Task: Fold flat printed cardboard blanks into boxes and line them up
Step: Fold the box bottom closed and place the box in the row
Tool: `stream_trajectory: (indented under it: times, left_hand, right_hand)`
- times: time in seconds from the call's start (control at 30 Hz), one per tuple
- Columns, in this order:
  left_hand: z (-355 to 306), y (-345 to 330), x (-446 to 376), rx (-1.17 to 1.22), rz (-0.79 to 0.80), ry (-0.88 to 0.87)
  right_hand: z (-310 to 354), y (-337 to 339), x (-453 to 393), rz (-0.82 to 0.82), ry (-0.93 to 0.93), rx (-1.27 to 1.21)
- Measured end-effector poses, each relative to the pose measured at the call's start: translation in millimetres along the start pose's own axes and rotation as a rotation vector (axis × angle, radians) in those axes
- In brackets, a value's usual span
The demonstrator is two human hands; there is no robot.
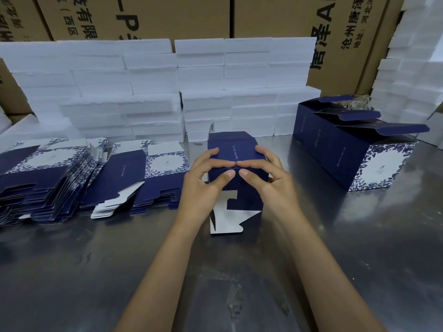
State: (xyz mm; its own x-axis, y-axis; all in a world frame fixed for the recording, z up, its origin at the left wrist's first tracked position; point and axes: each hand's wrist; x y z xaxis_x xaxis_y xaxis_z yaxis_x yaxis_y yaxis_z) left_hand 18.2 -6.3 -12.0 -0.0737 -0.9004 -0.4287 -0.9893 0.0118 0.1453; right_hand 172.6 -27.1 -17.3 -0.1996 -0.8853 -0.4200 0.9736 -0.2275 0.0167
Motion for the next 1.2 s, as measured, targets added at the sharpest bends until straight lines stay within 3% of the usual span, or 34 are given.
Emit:
stream_trajectory:
  times: [0.27,0.73,0.93,1.07,1.2]
  left_hand:
    - [-2.6,7.2,-0.1,0.162,0.021,0.092]
    - [-1.4,9.3,-0.5,0.191,0.044,0.090]
    - [-0.6,14.5,-1.6,0.259,0.080,0.127]
    - [-2.3,12.3,0.3,0.249,0.022,0.169]
    - [-2.0,10.5,1.9,0.188,-0.054,0.141]
  right_hand:
    - [-0.5,6.4,-0.3,0.011,-0.025,-0.099]
    - [1.6,15.4,-3.1,0.048,-0.030,-0.065]
    - [-4.9,17.5,-5.6,0.069,-0.084,-0.165]
    - [-10.3,18.8,-6.4,0.068,-0.258,-0.183]
    - [-11.5,18.1,-2.8,0.151,-0.490,0.070]
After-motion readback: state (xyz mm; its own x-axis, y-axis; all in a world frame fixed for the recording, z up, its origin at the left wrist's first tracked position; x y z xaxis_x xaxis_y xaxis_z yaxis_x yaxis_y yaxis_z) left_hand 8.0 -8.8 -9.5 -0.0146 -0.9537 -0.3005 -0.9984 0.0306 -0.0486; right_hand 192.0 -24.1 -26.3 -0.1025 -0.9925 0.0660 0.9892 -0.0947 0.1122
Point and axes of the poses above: each hand's wrist, its own x-axis away from the middle knuckle, its own y-axis out of the back of the hand, z = x × y, and after that the axes turned 1 degree about z, right-handed
